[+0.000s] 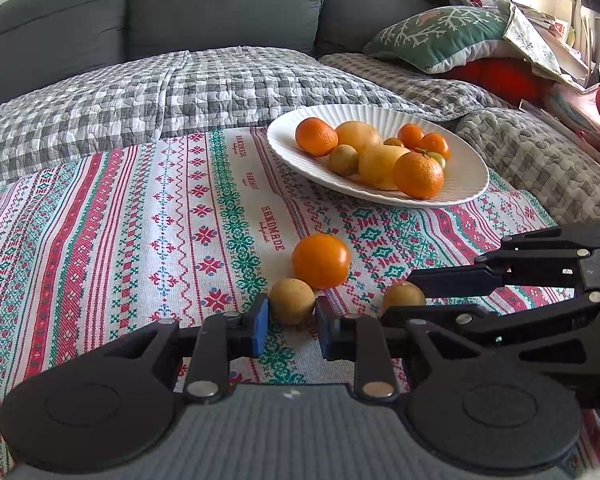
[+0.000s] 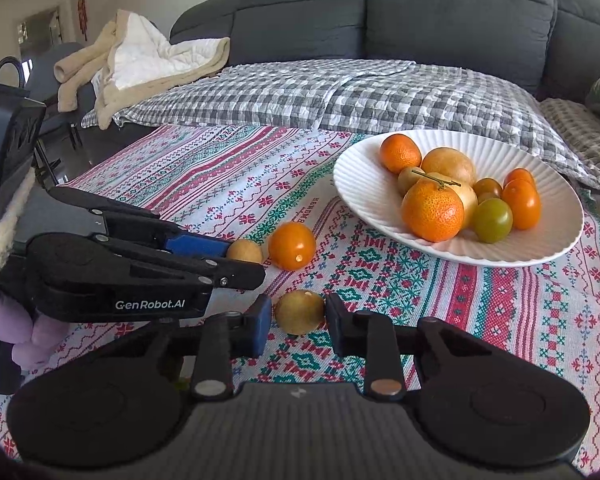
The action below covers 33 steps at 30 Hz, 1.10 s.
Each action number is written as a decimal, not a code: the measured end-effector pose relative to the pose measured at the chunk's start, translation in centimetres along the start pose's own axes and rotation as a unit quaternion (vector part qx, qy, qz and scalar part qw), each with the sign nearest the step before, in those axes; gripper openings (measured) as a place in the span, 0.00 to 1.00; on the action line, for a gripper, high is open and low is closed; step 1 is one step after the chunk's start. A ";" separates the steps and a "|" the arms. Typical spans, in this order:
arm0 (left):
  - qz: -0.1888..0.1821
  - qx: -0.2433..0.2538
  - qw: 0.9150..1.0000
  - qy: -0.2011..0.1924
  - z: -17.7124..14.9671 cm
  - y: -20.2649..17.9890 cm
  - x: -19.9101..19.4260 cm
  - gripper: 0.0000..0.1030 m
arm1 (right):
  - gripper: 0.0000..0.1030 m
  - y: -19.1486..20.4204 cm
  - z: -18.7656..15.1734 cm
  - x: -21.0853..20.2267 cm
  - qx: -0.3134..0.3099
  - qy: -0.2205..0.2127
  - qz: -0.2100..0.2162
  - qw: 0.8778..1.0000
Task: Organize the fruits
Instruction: 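Grasp a small brown fruit with the left tool while the right grasps another, then carry both small brown fruits into the white plate and open both tools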
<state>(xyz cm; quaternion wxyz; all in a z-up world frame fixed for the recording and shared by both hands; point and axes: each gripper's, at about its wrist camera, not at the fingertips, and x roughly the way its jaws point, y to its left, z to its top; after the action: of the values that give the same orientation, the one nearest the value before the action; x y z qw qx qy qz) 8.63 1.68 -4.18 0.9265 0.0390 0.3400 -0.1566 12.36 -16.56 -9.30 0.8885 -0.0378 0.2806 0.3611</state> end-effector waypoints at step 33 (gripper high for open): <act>-0.008 -0.004 1.000 -0.016 1.3 -0.2 -1.6 0.11 | 0.24 -1.0 0.9 -2.3 0.012 -0.031 -0.003 0.999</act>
<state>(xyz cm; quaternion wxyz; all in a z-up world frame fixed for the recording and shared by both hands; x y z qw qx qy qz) 8.21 1.69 -2.14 0.9308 0.0300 0.3256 -0.1634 12.10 -18.44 -7.44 0.8984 -0.0167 0.2566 0.3560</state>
